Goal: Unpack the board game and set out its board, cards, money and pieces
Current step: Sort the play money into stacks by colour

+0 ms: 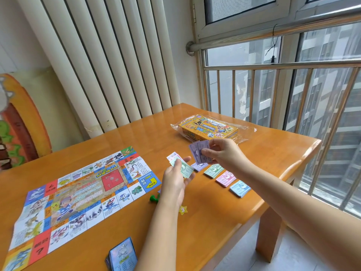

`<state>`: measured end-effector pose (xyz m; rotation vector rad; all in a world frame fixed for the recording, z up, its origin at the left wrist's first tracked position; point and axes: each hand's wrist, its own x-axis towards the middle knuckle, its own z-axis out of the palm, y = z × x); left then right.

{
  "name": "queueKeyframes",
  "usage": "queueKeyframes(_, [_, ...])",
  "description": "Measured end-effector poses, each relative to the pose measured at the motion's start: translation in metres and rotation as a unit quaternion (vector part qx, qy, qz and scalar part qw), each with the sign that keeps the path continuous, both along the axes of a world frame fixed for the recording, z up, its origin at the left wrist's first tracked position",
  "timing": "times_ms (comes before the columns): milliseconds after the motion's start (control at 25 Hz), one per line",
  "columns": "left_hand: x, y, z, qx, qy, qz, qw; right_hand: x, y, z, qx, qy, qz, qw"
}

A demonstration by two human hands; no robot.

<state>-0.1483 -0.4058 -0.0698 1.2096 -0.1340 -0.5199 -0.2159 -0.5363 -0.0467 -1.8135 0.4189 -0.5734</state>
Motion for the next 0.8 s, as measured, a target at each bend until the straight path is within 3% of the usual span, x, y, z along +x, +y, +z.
queueKeyframes(320, [0.001, 0.008, 0.001, 0.031, -0.084, 0.022, 0.996, -0.008, -0.016, 0.006, 0.065, -0.071, -0.044, 0.994])
queueKeyframes(640, [-0.001, 0.006, 0.001, 0.043, -0.13, -0.078, 0.988, -0.006, -0.014, 0.009, -0.147, -0.005, 0.006, 0.989])
queueKeyframes(800, [-0.002, 0.007, 0.001, 0.046, -0.152, -0.098, 0.982, -0.006, -0.011, 0.012, -0.171, 0.005, 0.024, 0.985])
